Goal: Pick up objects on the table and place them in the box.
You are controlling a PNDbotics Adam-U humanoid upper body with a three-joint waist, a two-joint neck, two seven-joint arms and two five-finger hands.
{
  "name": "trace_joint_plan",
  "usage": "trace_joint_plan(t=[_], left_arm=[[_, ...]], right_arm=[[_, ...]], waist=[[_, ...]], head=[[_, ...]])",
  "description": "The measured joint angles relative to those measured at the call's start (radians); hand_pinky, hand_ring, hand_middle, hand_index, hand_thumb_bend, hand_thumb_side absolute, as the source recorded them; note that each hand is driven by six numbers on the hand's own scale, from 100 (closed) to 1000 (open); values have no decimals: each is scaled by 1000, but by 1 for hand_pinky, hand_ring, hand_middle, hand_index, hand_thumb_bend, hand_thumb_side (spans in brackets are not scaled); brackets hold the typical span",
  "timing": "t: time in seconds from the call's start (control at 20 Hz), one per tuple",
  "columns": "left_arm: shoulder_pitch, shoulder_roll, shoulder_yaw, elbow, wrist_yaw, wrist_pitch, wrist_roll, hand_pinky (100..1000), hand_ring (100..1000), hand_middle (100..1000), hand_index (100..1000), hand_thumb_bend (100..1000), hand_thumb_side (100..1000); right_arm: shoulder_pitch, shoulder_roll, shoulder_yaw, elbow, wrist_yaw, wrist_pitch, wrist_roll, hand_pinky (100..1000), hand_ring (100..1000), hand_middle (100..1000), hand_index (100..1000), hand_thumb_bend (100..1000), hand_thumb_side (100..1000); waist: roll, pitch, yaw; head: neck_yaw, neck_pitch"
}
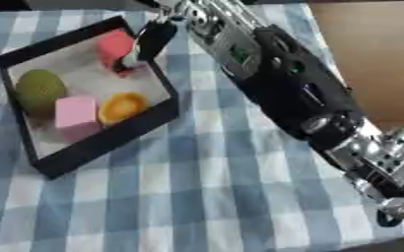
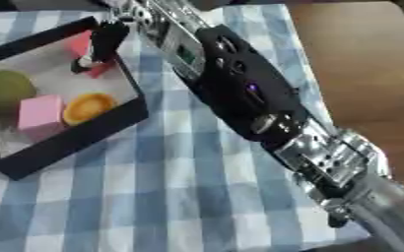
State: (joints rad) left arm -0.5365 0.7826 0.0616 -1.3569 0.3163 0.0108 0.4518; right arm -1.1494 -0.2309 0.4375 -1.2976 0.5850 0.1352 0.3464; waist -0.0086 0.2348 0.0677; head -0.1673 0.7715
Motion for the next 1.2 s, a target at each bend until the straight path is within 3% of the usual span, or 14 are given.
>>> trace_joint_plan(t=[0.4,0.6,0.65,0.7,0.75,0.85,1.0,1.2], left_arm=[[9,0,5,0,0,-1,6,816,829,739,900,304,883],[18,0,6,-1,0,-2,7,816,829,739,900,305,883],[20,0,7,-1,0,-2,8,815,829,739,900,305,882],[22,0,8,-3,0,-2,8,815,829,739,900,305,882],[25,0,10,-6,0,-2,8,815,829,740,900,306,881],[30,0,11,-13,0,-3,10,815,829,741,900,307,879],[39,0,12,-27,0,-5,13,815,829,741,900,307,877],[56,0,17,-58,1,-5,17,815,829,742,901,311,871]], right_arm=[[59,-164,-77,-275,-231,127,-95,853,779,737,857,640,296],[125,-251,-135,-407,-362,193,-169,844,760,717,836,614,301],[147,-273,-152,-440,-399,208,-193,841,753,709,828,499,353],[173,-296,-172,-475,-438,222,-223,841,753,709,827,470,365],[203,-321,-194,-509,-480,234,-257,841,752,705,824,365,415],[270,-373,-240,-581,-562,249,-338,840,750,704,820,270,481],[382,-451,-310,-655,-665,238,-470,840,746,699,815,317,460],[522,-528,-396,-679,-761,155,-627,843,746,741,826,434,417]], waist=[[0,0,-19],[0,0,-29],[0,0,-31],[1,0,-34],[1,0,-36],[1,0,-41],[4,0,-48],[15,0,-58]], head=[[20,0],[30,0],[33,0],[37,0],[40,0],[52,0],[72,0],[98,0]])
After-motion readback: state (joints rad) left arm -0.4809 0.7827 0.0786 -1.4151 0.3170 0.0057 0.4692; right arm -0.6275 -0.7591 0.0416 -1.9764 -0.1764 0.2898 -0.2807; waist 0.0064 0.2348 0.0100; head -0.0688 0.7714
